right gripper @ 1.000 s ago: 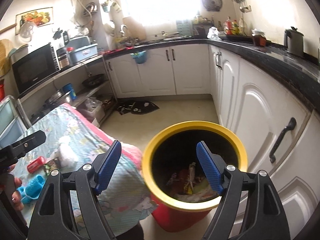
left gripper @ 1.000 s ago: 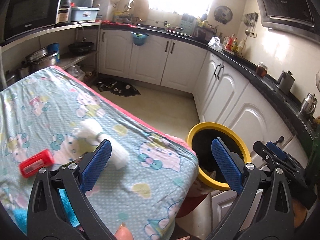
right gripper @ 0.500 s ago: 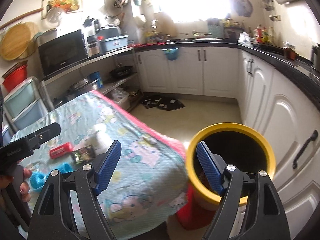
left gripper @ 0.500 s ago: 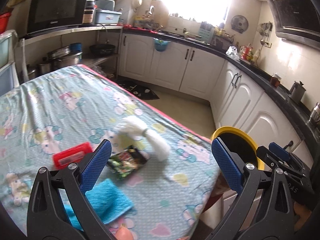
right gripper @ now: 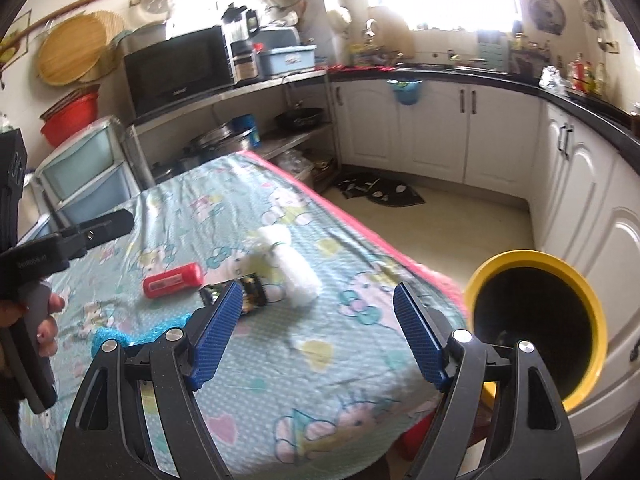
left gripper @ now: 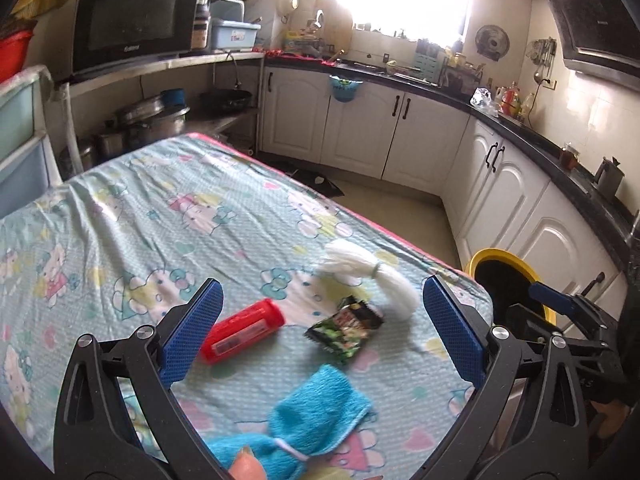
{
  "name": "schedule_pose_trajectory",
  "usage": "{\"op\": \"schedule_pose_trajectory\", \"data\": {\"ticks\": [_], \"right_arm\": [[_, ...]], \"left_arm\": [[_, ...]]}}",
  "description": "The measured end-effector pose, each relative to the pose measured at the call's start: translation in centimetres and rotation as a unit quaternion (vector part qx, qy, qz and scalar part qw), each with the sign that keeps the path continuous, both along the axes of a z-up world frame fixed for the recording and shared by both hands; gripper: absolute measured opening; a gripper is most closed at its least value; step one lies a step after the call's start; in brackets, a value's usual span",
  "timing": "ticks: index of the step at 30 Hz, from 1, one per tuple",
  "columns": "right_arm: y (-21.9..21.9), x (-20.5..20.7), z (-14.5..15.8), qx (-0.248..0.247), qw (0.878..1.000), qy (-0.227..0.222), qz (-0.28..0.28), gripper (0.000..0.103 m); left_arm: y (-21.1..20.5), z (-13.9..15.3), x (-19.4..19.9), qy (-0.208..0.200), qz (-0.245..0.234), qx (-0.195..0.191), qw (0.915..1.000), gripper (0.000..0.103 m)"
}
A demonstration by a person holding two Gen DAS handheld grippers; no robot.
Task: Collect trash
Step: 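Move both open tools back over the remaining trash on the bed, then grasp the green snack bag with the right tool while the left tool grasps the blue mesh scrubber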
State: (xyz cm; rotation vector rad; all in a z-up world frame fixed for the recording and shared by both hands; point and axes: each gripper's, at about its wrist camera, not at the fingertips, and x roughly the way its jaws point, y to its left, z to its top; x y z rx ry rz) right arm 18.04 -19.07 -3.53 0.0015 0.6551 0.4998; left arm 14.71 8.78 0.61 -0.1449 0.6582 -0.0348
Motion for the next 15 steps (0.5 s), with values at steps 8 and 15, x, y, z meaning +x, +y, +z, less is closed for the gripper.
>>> {"op": "schedule_pose_trajectory", "data": {"ticks": [8,15], "right_arm": [[4.1,1.7,-2.0,-0.014,0.998,0.033,0.043,0.074],[7.4,2.9,-4.2,-0.039,0.995,0.056,0.066,0.07]], "left_arm": [[2.1,-2.1,-1.2,0.024,-0.023,0.024,0.9992,0.092],[2.6,-4.7,-2.3,0.053,-0.053,0.024,0.9969,0.092]]}}
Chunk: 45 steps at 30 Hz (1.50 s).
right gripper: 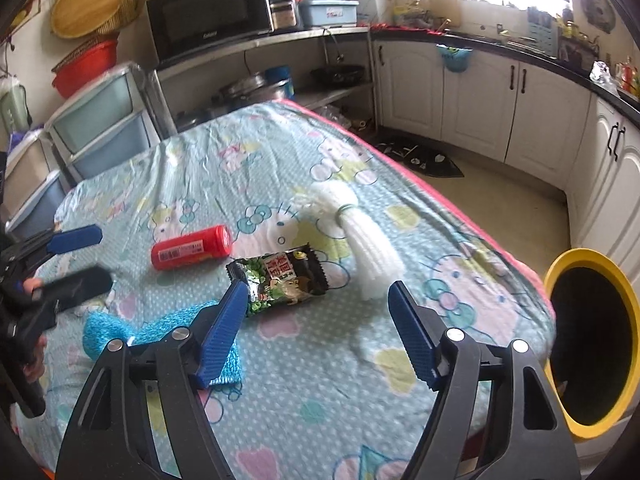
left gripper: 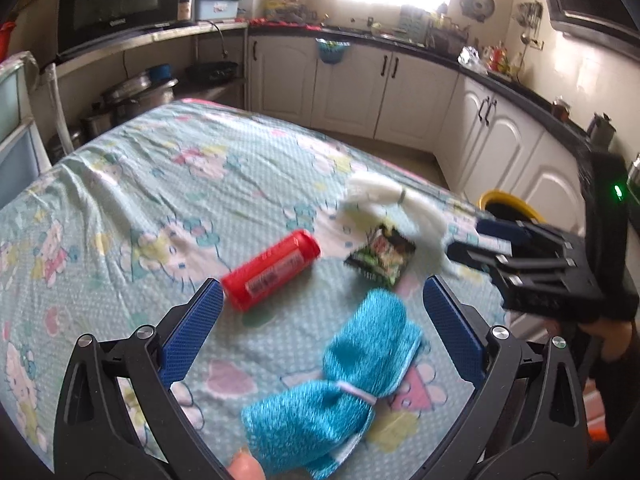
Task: Collect trash
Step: 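Grasp the green snack bag with the right tool while the left tool grasps the blue mesh scrubber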
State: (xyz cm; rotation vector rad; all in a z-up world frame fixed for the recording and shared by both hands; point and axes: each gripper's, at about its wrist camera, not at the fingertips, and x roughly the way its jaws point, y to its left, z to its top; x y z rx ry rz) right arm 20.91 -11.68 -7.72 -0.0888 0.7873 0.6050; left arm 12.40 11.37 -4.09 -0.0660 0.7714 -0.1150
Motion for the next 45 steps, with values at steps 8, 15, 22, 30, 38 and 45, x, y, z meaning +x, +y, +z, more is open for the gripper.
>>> {"op": "schedule_pose_trajectory", "data": {"ticks": [8,15,22,30,38,45], "right_arm": [[2.2,2.1,-1.3,-0.01,1.0,0.018,0.014,0.068],[3.8,4.1,-2.8,-0.023,0.999,0.039,0.028,0.065],[5.1,5.2,-4.4,-0.039,0.997,0.06,0.039,0.059],[5.6,5.0,-4.9,-0.027,0.996,0.068,0.052,0.041],[4.7,4.1,-4.6,-0.014,0.996,0.069,0.049,0.007],[3.8,2.7,-3.7,0.001,0.997,0.057,0.044,0.005]], "left_arm": [[-0.8,-2.1,-1.0,0.018,-0.038,0.025,0.9988,0.092],[-2.0,-3.6,-1.3,0.034,-0.08,0.031,0.9957,0.092],[-2.8,-5.4,-1.4,0.052,-0.095,0.039,0.9934,0.092],[-2.2,-6.4,-1.2,0.068,-0.097,0.03,0.9925,0.081],[-2.1,-6.6,-1.6,0.08,-0.105,0.031,0.9907,0.054],[-3.5,-6.4,-2.2,0.084,-0.105,0.05,0.9897,0.028]]}}
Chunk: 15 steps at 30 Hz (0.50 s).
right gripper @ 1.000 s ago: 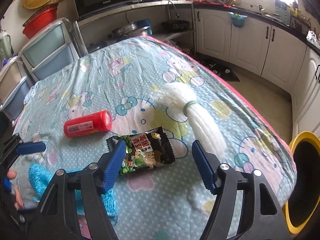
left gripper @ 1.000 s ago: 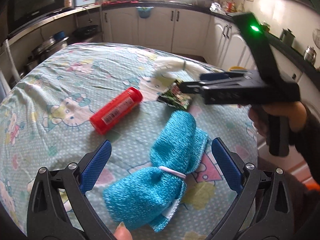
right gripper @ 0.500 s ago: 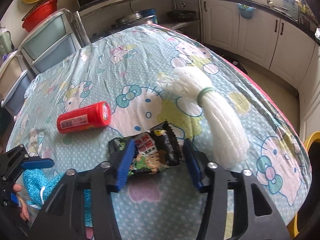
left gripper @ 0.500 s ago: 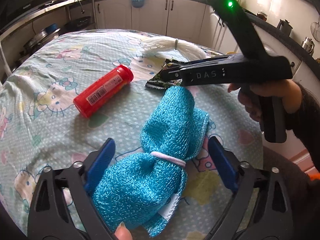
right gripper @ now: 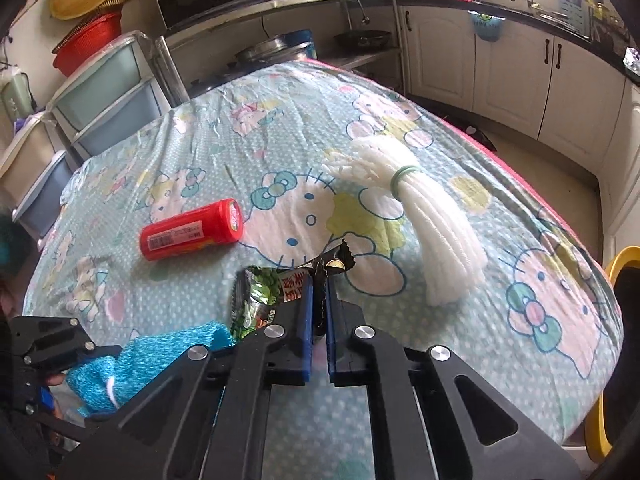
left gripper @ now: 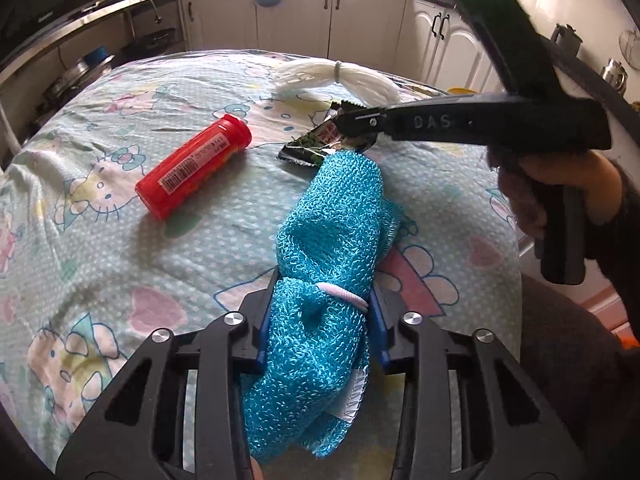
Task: Collect trash
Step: 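Grasp the green snack bag with the right tool while the left tool grasps the blue mesh scrubber, then carry the snack bag and blue scrubber with both tools over the yellow bin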
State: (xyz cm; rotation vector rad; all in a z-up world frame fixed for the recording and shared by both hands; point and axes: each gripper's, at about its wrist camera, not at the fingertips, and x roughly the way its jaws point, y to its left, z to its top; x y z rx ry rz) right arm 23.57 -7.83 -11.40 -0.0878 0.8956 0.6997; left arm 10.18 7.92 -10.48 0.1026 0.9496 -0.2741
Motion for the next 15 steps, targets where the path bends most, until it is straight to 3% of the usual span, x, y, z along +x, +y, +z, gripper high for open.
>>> {"op": "schedule_pose_trajectory", "data": {"ticks": [15], "right_arm": [[-4.7,-2.5,5.1,0.05,0.997,-0.05,-0.021,0.005]], "left_arm": [[-3.1,3.6,-0.3,-0.03,-0.004,-0.014,0.9994,0.025]]}}
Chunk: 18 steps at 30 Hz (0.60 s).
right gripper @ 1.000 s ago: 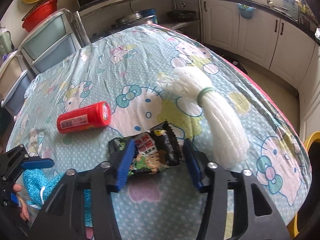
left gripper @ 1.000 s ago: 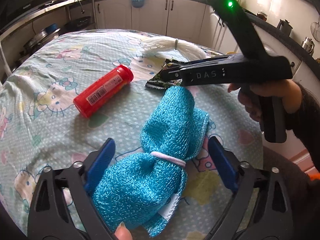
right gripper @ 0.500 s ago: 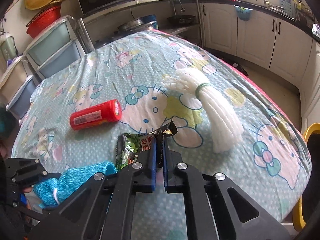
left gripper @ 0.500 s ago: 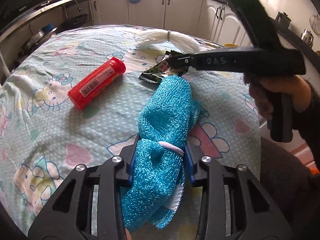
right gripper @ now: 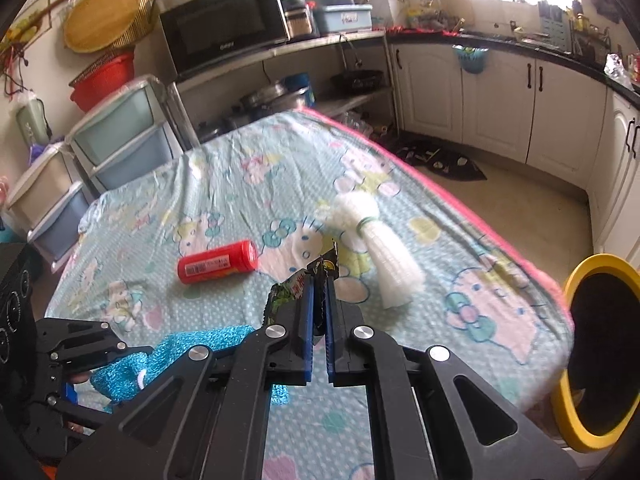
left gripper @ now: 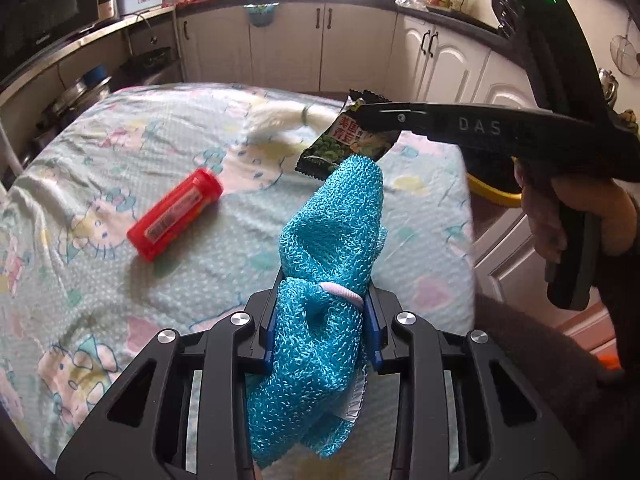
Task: Collect trash
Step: 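Carry the snack bag and blue scrubber with both tools over the yellow bin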
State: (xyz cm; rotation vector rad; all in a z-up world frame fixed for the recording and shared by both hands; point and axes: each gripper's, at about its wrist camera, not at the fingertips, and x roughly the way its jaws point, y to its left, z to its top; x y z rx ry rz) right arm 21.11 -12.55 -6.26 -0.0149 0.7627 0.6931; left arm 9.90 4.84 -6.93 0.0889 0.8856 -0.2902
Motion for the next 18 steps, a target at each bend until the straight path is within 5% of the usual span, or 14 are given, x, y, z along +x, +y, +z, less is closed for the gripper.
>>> {"op": "schedule_pose_trajectory", "data": {"ticks": [18], "right_arm": [[-9.0,-0.3,3.4,0.017,0.995,-0.05,-0.082,0.005]], "left_arm": [[-7.5,3.2,1.9,-0.04,-0.052,-0.007,0.9978,0.025]]}}
